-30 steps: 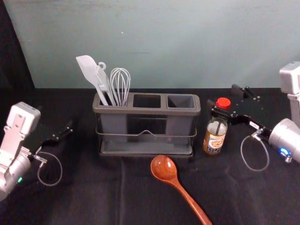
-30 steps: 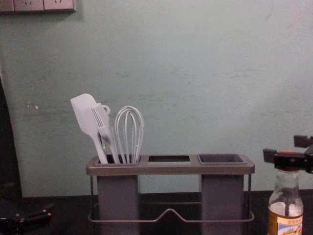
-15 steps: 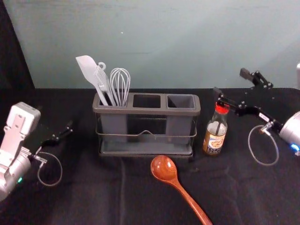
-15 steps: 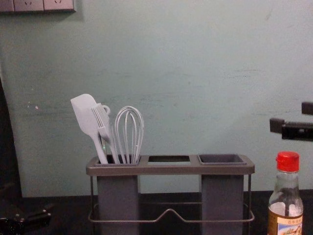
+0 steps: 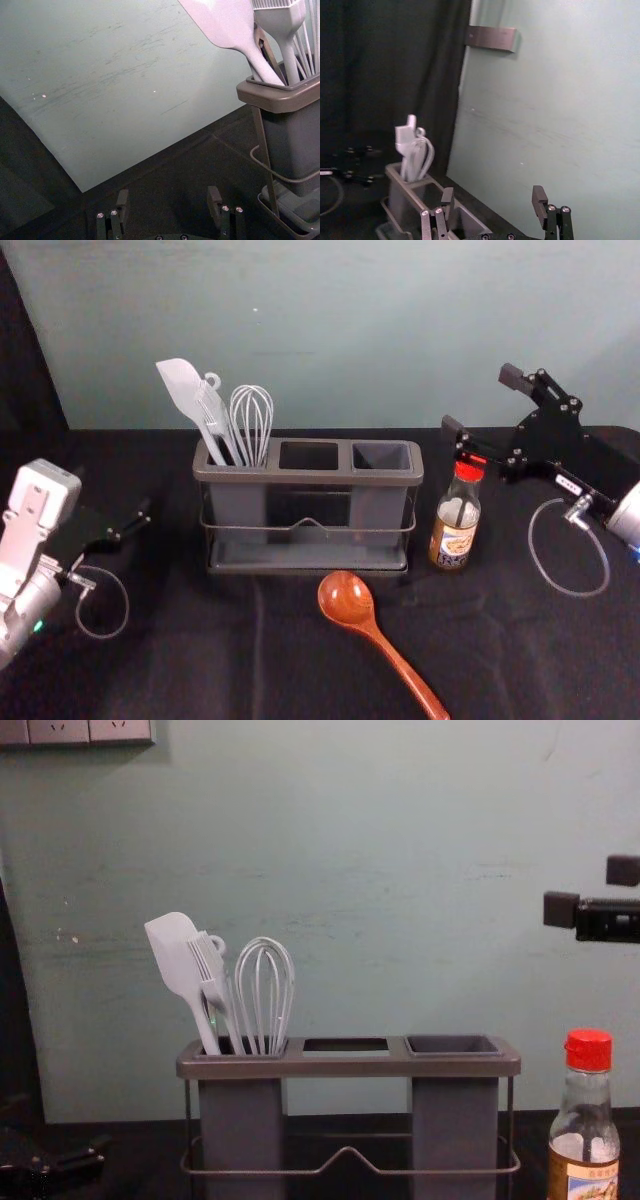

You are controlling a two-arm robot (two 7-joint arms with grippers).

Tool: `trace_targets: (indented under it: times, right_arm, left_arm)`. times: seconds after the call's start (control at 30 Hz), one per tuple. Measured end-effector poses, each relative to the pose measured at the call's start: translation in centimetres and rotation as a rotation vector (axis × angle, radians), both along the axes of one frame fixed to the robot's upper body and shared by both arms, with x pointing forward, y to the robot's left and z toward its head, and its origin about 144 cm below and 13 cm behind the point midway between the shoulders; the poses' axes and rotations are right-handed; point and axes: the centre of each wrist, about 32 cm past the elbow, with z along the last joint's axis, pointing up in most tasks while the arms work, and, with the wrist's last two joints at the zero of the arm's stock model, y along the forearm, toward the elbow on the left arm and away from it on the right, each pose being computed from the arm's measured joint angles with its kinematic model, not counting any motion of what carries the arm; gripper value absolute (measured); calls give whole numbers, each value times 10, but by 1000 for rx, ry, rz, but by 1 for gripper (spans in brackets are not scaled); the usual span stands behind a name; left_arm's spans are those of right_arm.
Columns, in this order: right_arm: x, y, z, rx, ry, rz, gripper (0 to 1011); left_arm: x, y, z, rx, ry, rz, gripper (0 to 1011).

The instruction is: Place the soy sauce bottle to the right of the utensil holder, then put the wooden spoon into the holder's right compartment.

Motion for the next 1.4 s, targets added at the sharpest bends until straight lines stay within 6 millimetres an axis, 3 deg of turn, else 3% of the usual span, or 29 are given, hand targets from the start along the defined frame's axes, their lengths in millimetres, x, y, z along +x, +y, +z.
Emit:
trace_targets:
  times: [0.47,0.67,1.07,1.4]
  right_arm:
    - [-11,19,34,-39,145,225,1002]
    - [-14,38,46,-99,253,288,1002]
    - [-22,91,59,-250,606,139,1003]
    - [-7,131,54,-350,824,6,1002]
  left_arm:
    - [0,0,0,0,0,0,1011]
    - [0,0,0,0,0,0,1011]
    - [0,0,0,0,0,0,1011]
    - [0,0,0,0,0,0,1011]
